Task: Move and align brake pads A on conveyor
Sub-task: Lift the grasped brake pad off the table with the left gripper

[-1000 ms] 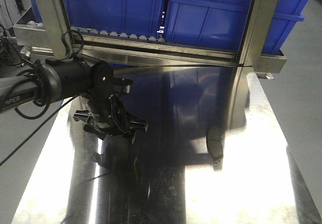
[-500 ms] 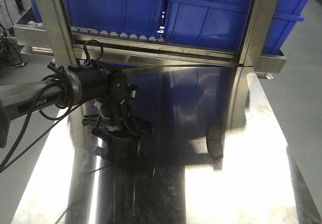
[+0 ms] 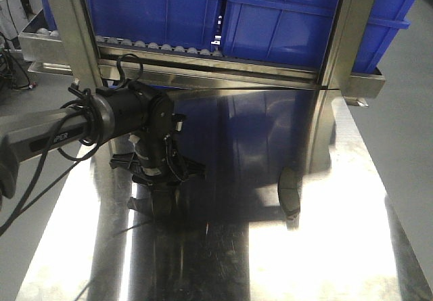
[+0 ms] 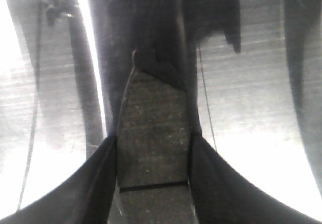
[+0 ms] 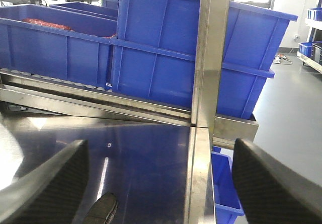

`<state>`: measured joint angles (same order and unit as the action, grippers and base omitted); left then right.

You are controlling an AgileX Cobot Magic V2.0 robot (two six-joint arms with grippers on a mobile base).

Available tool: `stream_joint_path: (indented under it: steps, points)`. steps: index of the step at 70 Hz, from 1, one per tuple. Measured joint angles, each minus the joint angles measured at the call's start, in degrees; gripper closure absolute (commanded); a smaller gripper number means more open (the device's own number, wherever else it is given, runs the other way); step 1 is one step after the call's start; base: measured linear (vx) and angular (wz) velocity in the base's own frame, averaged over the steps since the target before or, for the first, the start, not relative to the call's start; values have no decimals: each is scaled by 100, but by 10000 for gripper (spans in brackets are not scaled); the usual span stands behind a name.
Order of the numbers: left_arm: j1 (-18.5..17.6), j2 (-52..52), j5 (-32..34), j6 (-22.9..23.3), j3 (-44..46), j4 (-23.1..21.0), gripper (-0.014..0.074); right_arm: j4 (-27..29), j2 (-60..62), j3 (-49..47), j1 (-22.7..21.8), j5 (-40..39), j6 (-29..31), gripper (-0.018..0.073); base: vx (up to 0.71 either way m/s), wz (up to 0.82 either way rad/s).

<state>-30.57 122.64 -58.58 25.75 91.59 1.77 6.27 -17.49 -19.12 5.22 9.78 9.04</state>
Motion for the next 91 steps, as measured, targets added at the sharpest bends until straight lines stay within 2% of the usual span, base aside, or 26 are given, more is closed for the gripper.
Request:
stream_joint_path:
  steps: [8,21,39,53,67,79,91]
  points:
    - [-109,11,-14,0,14,102,605,0,0,0,0,0,0,0,0,0]
    - [-286,-68,48,0,-9,509,603,0,0,0,0,0,0,0,0,0]
    - [-362,-770,187,0,-679,682,603,0,0,0,0,0,0,0,0,0]
    - [-360,-1854,577,-70,-1223,883,603,0,0,0,0,0,0,0,0,0]
    - [-158,-2980,985,-124,-2075,917,603,0,0,0,0,0,0,0,0,0]
    - [-53,-4305,1504,-131,-3033,1123,603,0,0,0,0,0,0,0,0,0]
    - [-45,-5732,1575,-223,-3841,1199,603,0,0,0,0,0,0,0,0,0]
